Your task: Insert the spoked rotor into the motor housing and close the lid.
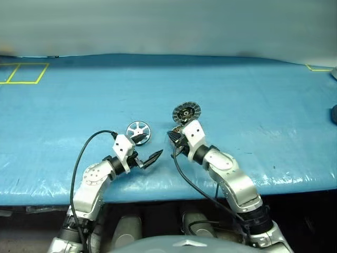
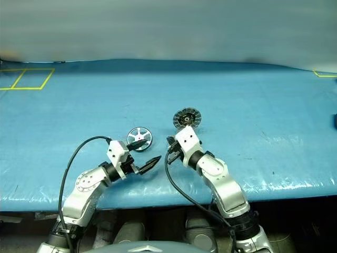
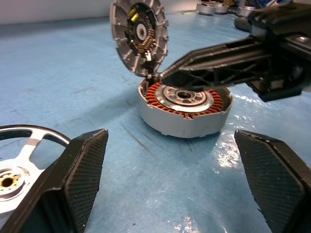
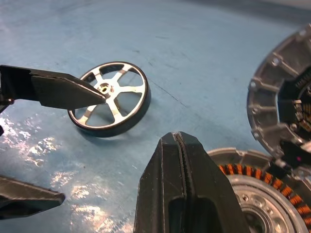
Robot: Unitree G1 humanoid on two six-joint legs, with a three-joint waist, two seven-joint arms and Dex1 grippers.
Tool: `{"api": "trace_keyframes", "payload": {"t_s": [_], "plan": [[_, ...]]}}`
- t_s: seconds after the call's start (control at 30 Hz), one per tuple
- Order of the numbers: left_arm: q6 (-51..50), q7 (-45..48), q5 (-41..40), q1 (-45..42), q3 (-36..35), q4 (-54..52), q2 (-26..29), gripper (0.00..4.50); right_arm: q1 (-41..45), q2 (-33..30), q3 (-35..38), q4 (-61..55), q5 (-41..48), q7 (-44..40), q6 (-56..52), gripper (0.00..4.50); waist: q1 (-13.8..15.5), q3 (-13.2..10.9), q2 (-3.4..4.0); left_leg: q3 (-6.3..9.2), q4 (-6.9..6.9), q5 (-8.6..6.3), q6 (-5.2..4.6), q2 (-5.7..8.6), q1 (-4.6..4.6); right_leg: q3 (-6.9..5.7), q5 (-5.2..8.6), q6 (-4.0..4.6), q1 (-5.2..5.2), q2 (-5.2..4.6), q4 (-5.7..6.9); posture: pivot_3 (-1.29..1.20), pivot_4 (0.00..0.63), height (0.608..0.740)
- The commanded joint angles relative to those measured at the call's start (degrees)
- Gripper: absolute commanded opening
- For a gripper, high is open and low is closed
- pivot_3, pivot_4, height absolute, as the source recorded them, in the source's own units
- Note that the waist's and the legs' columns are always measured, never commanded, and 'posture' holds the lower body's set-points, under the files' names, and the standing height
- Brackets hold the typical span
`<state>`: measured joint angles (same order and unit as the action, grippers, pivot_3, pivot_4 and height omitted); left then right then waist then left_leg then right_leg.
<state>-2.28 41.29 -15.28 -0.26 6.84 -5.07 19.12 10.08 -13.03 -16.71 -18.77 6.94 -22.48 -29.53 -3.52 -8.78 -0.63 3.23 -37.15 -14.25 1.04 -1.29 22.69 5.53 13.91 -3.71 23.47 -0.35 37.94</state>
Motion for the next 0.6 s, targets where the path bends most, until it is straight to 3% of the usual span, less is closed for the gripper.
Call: {"api": "trace_keyframes", "payload": {"t_s": [0.03,0.17,0.4,0.6], "plan": [[-0.9,0.1,-2.6,1.0,-2.6,-4.8,1.2,4.50,3.8,-2.2,-2.4,-1.8,-4.2,-0.8,1.6,0.02,0.0,0.0,0.00,0.00,-0.01,0.00,0.00,0.00,0.00,0.00,0.00,0.00,-0.01,0.00,0.00,0.00,0.150,0.740],[-2.6,-0.1,-3.6,3.2,-4.2,-7.7,2.8,4.50,10.1,-4.7,-8.9,2.0,-8.6,-5.6,5.1,1.13,-0.1,0.0,-0.01,-0.04,0.00,0.00,0.00,0.04,0.02,0.01,-0.03,0.00,0.00,-0.08,-0.05,0.00,0.150,0.740],[-3.9,-2.6,-3.6,6.2,-7.4,-10.2,4.4,4.50,20.9,-2.3,-14.4,10.7,-12.0,-11.5,7.4,3.42,-0.1,0.0,-0.03,0.02,0.03,0.00,0.00,-0.01,0.02,-0.04,-0.05,0.08,0.03,-0.02,-0.02,0.00,0.150,0.740],[-6.9,-6.6,-1.4,3.8,-7.1,-11.7,4.5,4.50,18.1,-3.0,-10.8,8.1,-10.5,-12.6,6.0,3.42,0.7,0.0,-0.05,0.03,0.02,0.00,0.00,0.11,0.06,-0.06,-0.07,0.05,0.01,-0.16,-0.06,0.00,0.150,0.740]]}}
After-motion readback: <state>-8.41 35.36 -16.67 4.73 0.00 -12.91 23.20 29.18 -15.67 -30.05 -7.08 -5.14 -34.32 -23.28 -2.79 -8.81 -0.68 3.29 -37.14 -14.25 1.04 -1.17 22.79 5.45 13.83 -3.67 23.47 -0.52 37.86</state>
